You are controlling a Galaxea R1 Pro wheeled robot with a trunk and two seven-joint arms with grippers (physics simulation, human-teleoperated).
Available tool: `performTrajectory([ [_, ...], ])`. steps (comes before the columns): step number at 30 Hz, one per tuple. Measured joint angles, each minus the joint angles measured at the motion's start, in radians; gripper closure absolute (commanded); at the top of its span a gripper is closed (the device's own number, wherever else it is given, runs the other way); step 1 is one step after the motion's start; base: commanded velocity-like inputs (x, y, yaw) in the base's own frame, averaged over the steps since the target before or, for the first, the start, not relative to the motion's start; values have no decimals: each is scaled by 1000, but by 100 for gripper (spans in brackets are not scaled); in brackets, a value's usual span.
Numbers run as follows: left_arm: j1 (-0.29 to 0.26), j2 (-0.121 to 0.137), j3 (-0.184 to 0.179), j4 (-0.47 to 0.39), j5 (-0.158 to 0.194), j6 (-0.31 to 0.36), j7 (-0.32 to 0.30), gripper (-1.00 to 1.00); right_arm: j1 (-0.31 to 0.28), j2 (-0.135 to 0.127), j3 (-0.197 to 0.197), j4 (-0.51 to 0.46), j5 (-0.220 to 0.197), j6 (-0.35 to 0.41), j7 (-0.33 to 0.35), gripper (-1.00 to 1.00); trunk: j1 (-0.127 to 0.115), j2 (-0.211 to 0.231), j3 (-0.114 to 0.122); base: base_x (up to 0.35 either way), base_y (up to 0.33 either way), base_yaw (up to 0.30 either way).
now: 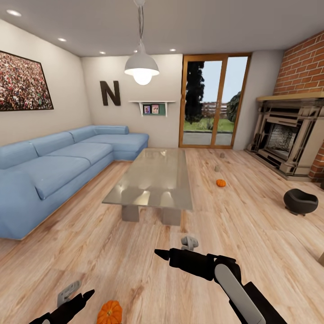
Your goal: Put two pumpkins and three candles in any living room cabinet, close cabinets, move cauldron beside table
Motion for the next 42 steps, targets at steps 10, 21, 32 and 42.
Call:
performTrajectory([
  [10,0,0,-3,-3,-1,-2,-22,-100,0,-14,-1,-1,-1,2,1,-100,38,-70,-31,0,0,0],
  [21,0,2,-2,-4,0,-2,-58,-100,0,-27,-1,-2,-13,3,1,-100,81,-147,-66,0,0,0],
  [32,0,3,-3,-9,0,-2,-59,-100,0,-40,-90,0,-31,63,13,-100,123,-224,-100,0,0,0],
  [42,0,2,-2,-9,0,-2,-60,-100,0,-40,-97,2,-31,84,28,-100,161,-294,-132,0,0,0],
])
